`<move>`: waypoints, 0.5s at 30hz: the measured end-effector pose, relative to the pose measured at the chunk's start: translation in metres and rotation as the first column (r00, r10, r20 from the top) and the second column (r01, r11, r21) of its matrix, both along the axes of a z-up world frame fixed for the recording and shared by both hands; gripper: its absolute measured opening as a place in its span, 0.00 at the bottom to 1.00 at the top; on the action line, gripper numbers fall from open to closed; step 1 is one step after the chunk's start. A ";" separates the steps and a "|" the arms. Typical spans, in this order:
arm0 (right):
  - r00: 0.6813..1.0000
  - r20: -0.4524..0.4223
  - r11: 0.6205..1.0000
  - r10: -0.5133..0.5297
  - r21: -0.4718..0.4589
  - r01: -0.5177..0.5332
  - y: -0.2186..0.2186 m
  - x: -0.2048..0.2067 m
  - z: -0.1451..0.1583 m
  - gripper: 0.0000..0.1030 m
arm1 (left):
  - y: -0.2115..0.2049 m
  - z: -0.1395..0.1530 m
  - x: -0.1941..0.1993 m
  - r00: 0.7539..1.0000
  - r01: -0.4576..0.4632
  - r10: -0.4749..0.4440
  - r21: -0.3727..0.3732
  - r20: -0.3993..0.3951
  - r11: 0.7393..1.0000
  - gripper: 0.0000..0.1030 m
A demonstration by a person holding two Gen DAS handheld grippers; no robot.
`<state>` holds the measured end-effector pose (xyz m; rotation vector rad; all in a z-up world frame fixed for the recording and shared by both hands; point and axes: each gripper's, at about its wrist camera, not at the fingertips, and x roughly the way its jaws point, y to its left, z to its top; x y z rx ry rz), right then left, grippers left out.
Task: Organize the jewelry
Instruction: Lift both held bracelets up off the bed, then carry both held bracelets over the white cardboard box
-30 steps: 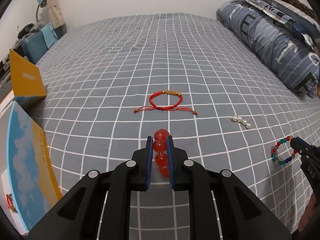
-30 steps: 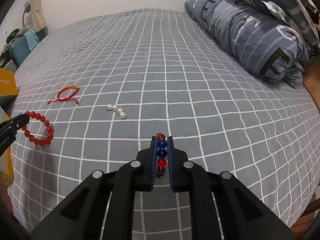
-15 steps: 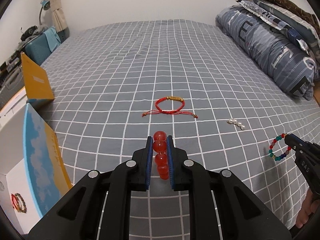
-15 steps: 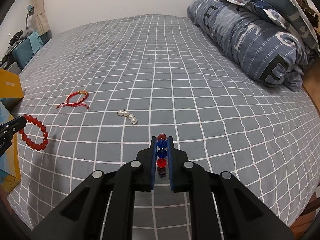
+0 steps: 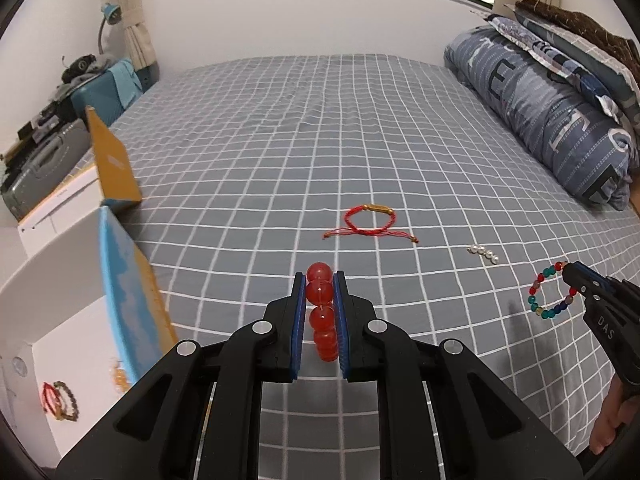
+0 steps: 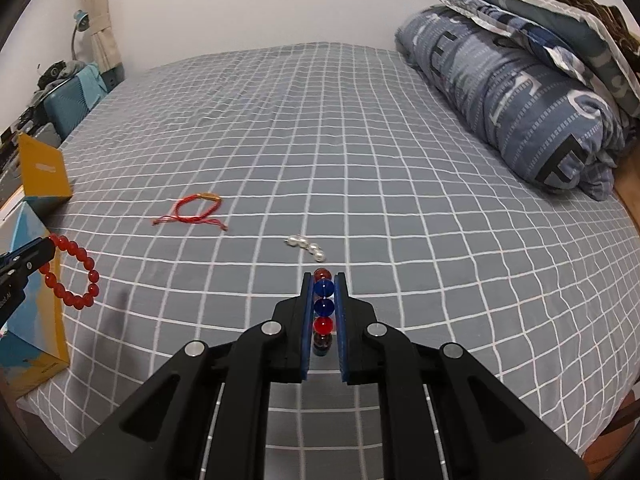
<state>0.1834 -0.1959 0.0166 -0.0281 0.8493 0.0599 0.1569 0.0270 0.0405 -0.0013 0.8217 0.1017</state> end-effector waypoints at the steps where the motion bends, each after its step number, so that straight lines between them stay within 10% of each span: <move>1: 1.000 0.001 1.000 0.007 0.003 -0.007 0.004 -0.001 0.001 0.09 | 0.003 0.003 -0.003 1.000 -0.005 0.005 0.001 0.005 1.000 0.13; 15: 0.992 0.051 0.993 0.116 0.030 -0.117 0.075 -0.005 0.047 0.09 | 0.054 0.050 -0.043 0.994 -0.078 0.081 -0.046 0.067 0.996 0.13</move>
